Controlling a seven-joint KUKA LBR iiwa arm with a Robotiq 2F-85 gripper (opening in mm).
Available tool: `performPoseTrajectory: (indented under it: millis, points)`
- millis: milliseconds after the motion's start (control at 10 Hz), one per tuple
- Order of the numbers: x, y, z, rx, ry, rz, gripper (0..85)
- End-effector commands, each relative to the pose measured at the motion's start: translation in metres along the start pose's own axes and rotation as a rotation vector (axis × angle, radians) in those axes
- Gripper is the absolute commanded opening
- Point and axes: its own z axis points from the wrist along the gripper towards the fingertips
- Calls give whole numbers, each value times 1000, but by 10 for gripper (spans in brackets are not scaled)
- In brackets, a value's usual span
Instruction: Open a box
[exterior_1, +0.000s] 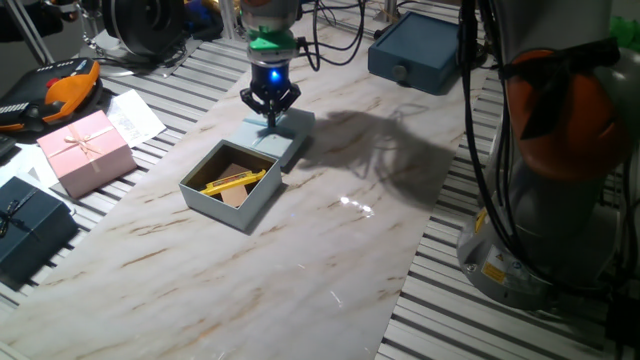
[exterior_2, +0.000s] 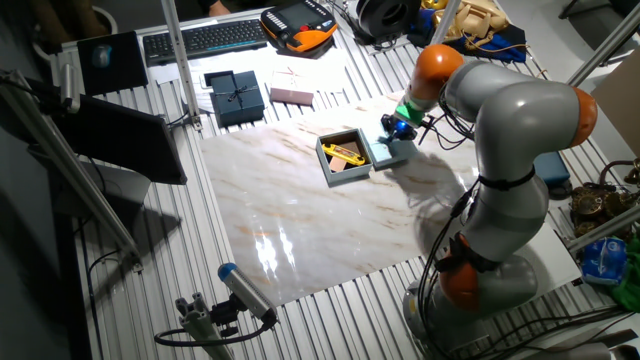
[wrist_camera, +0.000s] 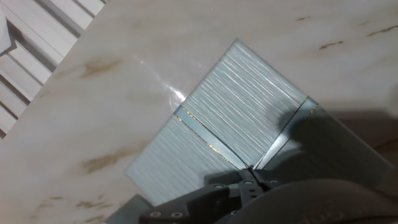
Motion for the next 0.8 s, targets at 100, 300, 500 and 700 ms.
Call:
performPoseTrajectory:
  millis: [100, 300, 500, 700]
  points:
    - [0, -1, 1, -4, -3, -1, 340]
    - [-1, 0, -9, 5, 3, -21, 510]
    - [0, 2, -24, 21, 22, -72, 340]
    - [1, 3, -37, 28, 53, -189, 0]
